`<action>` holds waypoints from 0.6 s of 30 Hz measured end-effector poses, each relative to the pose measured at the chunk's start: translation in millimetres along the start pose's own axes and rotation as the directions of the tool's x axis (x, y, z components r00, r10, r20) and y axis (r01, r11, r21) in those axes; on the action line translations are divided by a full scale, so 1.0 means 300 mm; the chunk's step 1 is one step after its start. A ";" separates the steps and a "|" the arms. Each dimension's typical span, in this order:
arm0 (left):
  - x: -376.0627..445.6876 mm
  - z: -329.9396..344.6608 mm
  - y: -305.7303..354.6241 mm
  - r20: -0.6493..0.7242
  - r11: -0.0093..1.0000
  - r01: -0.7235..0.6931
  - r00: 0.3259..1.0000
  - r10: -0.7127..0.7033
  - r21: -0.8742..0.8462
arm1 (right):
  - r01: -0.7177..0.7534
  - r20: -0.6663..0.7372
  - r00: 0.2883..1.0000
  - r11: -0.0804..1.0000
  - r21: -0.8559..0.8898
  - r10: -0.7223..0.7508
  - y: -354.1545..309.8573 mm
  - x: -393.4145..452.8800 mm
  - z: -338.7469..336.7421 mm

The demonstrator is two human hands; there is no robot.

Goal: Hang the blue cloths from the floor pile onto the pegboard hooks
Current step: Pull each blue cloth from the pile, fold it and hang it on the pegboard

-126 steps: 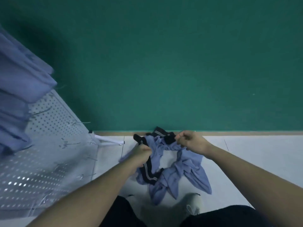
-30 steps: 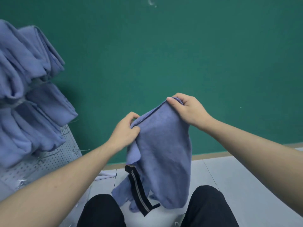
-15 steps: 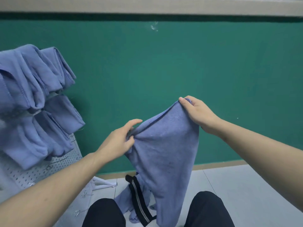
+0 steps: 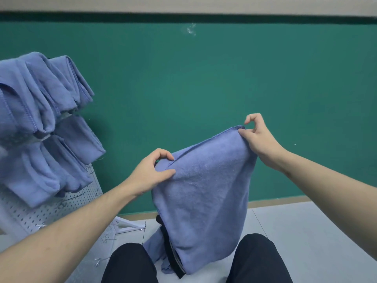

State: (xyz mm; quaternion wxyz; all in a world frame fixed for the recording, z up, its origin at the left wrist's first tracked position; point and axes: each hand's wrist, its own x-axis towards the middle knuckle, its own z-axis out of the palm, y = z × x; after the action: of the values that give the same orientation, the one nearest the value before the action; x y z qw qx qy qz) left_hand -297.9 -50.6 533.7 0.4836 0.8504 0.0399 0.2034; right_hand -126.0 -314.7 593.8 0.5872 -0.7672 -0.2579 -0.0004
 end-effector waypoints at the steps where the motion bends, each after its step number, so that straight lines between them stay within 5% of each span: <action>1: -0.001 -0.004 -0.002 0.015 0.999 -0.033 0.999 0.033 0.035 | -0.011 0.012 1.000 1.000 -0.014 0.011 0.004 0.001 -0.004; 13: 0.007 -0.027 0.000 -0.062 0.992 0.077 0.995 -0.083 -0.098 | -0.140 0.052 0.988 0.989 -0.056 0.143 0.036 0.002 -0.057; 18: 0.015 -0.048 0.032 0.072 0.904 0.335 0.942 -0.328 -0.265 | -0.254 0.091 0.965 0.959 0.124 0.244 0.036 0.004 -0.066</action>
State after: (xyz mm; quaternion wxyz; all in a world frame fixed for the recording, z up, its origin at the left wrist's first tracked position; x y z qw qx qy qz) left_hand -300.5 -42.9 549.8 0.6243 0.7587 0.1493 0.1108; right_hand -114.8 -334.0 590.5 0.6229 -0.7516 -0.1806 0.1198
